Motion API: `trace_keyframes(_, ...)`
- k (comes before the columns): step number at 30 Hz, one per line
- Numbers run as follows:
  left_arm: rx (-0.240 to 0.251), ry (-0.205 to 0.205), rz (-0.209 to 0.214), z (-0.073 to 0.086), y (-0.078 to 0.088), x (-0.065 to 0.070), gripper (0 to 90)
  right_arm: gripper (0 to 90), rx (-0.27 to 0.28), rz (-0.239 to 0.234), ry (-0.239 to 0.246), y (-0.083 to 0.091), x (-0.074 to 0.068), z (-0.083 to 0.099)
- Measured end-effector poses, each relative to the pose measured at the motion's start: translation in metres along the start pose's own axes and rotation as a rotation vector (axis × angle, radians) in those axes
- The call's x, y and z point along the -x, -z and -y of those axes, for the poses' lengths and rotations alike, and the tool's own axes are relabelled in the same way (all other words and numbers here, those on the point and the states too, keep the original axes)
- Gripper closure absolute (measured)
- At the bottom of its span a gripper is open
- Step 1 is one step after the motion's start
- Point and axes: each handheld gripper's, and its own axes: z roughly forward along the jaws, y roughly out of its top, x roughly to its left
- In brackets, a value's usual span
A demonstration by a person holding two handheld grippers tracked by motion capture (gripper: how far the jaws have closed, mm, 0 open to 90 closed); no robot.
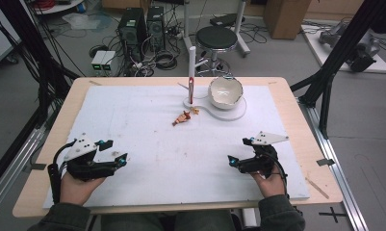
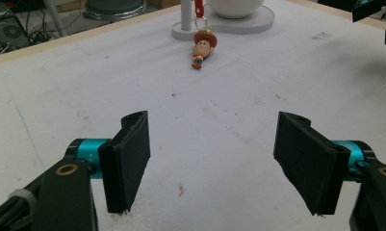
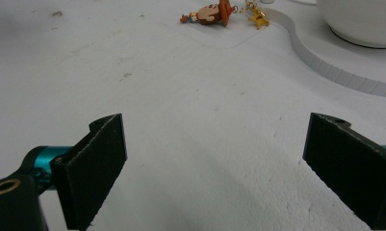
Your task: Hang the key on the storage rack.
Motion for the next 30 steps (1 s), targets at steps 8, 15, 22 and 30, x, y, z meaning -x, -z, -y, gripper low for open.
trace_keyframes(8,0.003,0.007,-0.017,0.006,0.007,-0.001,28.9,6.9,-0.006,-0.001,0.0,-0.001,-0.001,0.0)
trace_keyframes(15,-0.002,0.005,-0.029,0.012,0.012,-0.001,28.4,6.9,-0.011,-0.002,0.006,-0.002,-0.001,0.0)
trace_keyframes(22,-0.007,0.0,-0.04,0.018,0.016,0.0,27.9,6.9,-0.014,-0.005,0.007,-0.002,-0.001,0.001)
trace_keyframes(30,0.015,0.019,-0.06,0.023,0.021,0.0,26.6,6.9,-0.029,-0.006,0.015,-0.004,-0.001,0.003)
